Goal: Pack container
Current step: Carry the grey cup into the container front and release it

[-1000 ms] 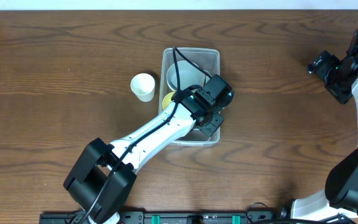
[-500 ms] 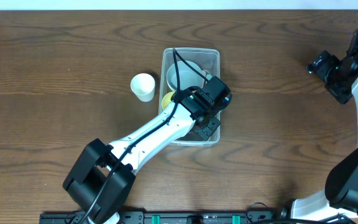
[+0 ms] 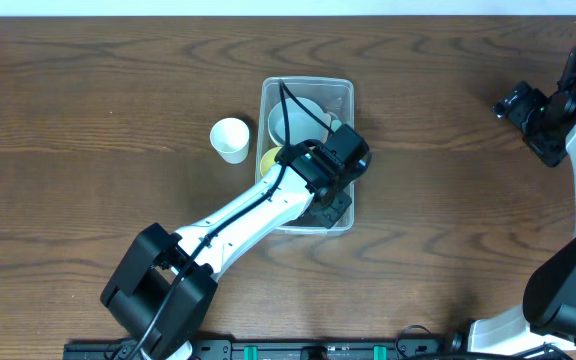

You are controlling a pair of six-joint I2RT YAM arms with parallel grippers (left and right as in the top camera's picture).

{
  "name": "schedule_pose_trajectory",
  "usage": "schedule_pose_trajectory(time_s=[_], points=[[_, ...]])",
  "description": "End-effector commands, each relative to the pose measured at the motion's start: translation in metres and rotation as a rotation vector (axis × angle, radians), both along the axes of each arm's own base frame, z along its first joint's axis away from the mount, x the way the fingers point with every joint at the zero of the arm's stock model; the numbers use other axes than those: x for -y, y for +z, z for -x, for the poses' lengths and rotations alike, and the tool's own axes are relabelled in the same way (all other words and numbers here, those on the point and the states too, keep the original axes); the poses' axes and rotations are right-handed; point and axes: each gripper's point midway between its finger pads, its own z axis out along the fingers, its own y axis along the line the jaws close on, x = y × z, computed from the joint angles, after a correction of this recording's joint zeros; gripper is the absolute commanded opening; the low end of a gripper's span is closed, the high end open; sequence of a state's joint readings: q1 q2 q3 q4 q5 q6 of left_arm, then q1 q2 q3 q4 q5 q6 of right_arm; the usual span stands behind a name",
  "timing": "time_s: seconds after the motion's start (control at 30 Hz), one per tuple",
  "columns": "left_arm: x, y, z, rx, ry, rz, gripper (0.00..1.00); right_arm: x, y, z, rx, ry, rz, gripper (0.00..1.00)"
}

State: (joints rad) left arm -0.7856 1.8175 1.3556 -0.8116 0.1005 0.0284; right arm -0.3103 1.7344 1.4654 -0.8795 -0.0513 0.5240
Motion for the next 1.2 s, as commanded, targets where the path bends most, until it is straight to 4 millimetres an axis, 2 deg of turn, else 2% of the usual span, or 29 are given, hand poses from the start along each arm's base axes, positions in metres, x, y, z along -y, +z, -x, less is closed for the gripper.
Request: schedule_pose_trajectory(time_s=[0.0,0.37,0.6,1.17], points=[[-0.001,0.015,-0.007,0.045,-0.035,0.001,0.06,0.003,0.003,-0.001,0.005,-0.019,0.006,0.99],[-0.005,0.034,-0.021,0.14,-0.018,-0.008,0.06,0.003,0.003,-0.001,0.005,-0.019,0.006,0.99],[-0.005,0.036,-0.022,0.149,-0.025,-0.006,0.06,0.003,0.003,-0.001,0.005,-0.019,0.006,0.99],[-0.025,0.028,0.001,0.065,-0.123,-0.106,0.06,0.003,0.003,-0.001,0.006,-0.019,0.006,0.99]])
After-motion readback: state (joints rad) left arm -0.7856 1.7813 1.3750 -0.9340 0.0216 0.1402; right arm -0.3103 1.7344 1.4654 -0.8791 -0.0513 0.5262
